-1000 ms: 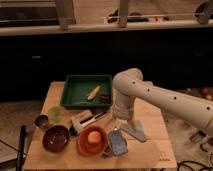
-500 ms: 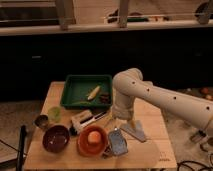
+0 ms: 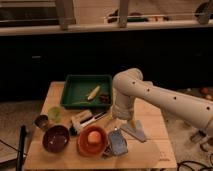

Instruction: Place sponge in paper cup

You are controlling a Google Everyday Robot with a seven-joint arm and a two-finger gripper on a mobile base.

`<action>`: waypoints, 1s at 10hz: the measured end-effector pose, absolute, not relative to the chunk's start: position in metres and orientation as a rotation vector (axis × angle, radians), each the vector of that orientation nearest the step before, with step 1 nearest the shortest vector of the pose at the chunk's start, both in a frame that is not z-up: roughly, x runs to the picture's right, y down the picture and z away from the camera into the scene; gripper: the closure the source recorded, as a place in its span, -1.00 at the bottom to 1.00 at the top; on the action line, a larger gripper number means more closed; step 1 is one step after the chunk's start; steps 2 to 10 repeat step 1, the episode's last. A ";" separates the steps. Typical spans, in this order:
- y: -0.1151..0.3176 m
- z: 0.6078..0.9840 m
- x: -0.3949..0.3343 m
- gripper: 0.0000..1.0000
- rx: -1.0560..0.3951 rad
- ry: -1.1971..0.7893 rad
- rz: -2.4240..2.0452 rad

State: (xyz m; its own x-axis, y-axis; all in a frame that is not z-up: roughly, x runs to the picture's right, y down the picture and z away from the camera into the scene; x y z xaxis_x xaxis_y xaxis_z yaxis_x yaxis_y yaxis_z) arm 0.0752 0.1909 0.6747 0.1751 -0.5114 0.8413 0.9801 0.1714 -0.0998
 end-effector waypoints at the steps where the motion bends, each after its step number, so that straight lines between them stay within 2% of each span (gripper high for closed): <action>1: 0.191 0.675 0.075 -0.60 -0.770 -0.764 -1.219; 10: 0.191 0.675 0.075 -0.60 -0.770 -0.764 -1.219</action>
